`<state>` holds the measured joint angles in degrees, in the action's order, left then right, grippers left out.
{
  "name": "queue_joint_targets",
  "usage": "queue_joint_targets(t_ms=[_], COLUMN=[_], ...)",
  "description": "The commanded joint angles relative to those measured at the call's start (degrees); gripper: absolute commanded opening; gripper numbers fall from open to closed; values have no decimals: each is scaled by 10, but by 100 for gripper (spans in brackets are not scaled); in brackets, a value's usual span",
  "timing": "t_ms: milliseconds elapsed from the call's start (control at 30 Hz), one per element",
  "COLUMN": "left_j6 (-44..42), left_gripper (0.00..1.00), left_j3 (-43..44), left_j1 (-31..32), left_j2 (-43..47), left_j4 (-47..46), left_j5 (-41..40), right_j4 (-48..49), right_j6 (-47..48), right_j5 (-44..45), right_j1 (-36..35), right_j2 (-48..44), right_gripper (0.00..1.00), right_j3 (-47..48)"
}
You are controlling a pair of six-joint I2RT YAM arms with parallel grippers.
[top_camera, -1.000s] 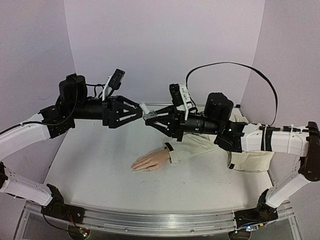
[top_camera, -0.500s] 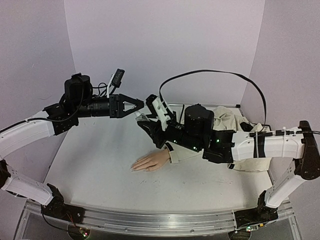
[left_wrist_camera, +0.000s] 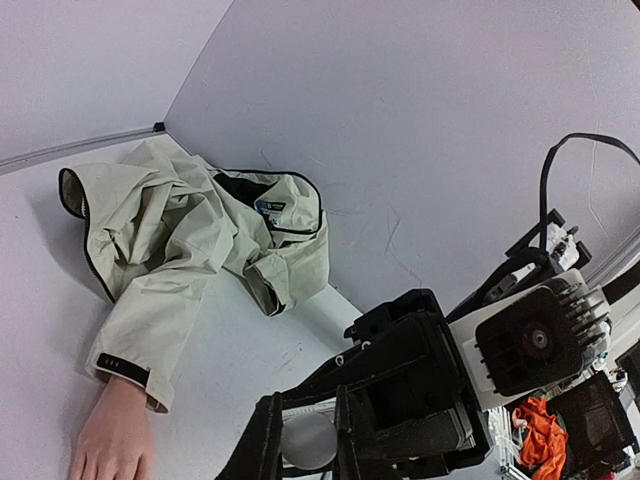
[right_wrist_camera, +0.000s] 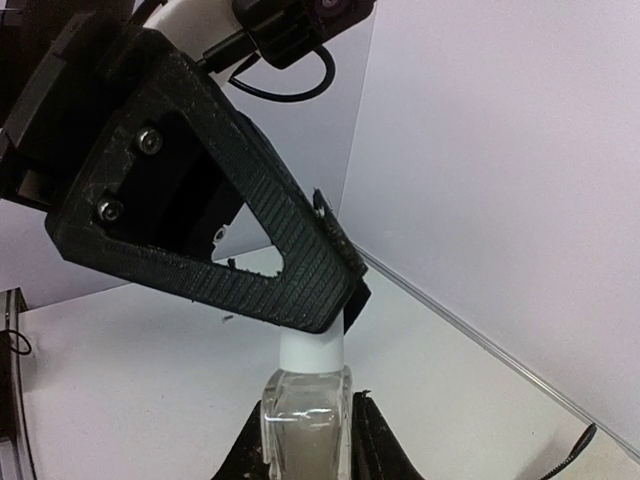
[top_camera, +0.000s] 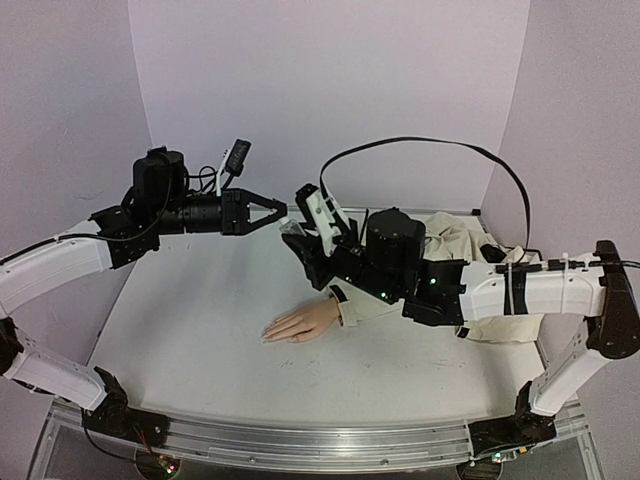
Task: Paint the nails
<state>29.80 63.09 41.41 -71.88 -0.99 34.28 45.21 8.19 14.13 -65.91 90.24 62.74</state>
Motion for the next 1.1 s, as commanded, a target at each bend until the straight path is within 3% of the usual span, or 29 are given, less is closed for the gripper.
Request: queue_joint_targets(t_ms=[0,133,200,267,333,567,600,667,700,800,933,1067], left_j6=[-11,-41,-60,-75,-83,-73,-67,-63,-63,-77,-110,-136], left_gripper=[0,0,0,0,0,0,6,38,49,64,66,58], left_j3=[34,41,43,43,43,37,35,30,26,23,38,64], left_j1=[4,8,11,13,15,17,17,15,15,12,11,12], left_j2=[-10,-11,-7,-1,7,15,16,23,27,40,44,35], left_j4=[-12,-12,-12,-12,-12,-12,-12,-8,-3,34,101,156], left_j5=[39,102,147,178,191,178,176,168,164,141,107,95], right_j4=[70,73,110,220,290,276,259,213,187,123,83,67], right_j6=[-11,-39,-111,-199,-251,-246,-234,-205,-190,-155,-134,-126], right_j5=[-43,-220,-428,-667,-763,-688,-674,-643,-627,-588,-566,-555], right_j1=[-1,27,78,122,130,134,134,134,134,134,134,134], right_j2=[-11,-39,-52,-51,-45,-43,-44,-49,-52,-56,-55,-47], right_gripper=[0,0,0,0,0,0,0,0,0,0,0,0], right_j3=[22,6,-12,-35,-40,-53,-53,-53,-52,-45,-41,-34])
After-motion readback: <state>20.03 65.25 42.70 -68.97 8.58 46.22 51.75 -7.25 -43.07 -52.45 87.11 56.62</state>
